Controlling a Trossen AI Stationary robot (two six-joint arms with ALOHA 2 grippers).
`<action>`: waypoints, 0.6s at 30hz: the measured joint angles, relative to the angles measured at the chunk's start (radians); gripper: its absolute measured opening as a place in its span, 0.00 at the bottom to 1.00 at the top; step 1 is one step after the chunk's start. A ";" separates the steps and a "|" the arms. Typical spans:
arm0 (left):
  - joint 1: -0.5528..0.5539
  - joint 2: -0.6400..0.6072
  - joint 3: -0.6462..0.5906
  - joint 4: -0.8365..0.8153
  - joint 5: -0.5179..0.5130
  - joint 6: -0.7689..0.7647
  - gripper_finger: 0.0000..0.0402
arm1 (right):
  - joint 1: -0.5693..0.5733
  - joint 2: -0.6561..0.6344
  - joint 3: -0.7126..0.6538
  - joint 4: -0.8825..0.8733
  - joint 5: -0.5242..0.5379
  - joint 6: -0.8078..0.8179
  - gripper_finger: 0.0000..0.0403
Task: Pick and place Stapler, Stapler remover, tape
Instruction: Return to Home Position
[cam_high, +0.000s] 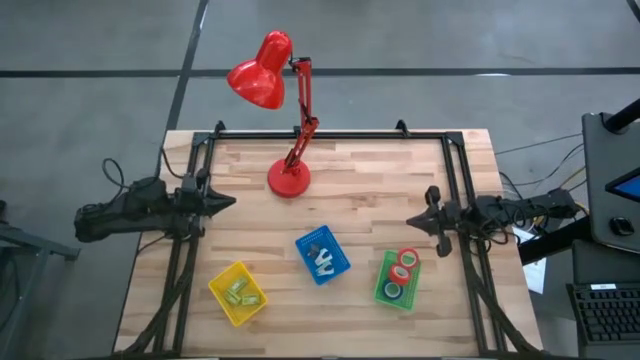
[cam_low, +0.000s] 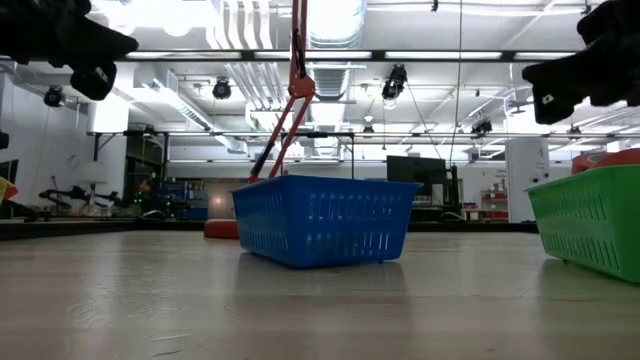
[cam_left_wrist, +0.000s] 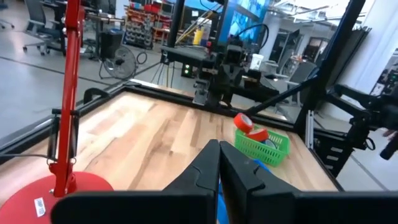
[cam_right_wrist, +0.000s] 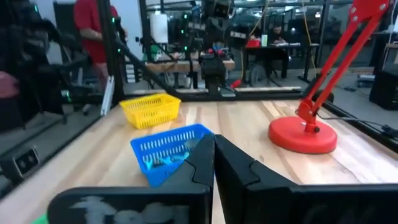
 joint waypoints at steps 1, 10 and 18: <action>0.000 0.006 0.000 0.000 0.000 0.000 0.03 | 0.000 -0.009 -0.008 -0.002 -0.002 -0.006 0.02; 0.000 0.038 0.000 0.000 0.000 0.000 0.03 | 0.000 -0.014 -0.010 0.004 -0.003 0.025 0.02; 0.000 0.038 0.000 0.001 0.000 0.000 0.03 | 0.000 -0.014 -0.010 0.004 -0.002 0.025 0.02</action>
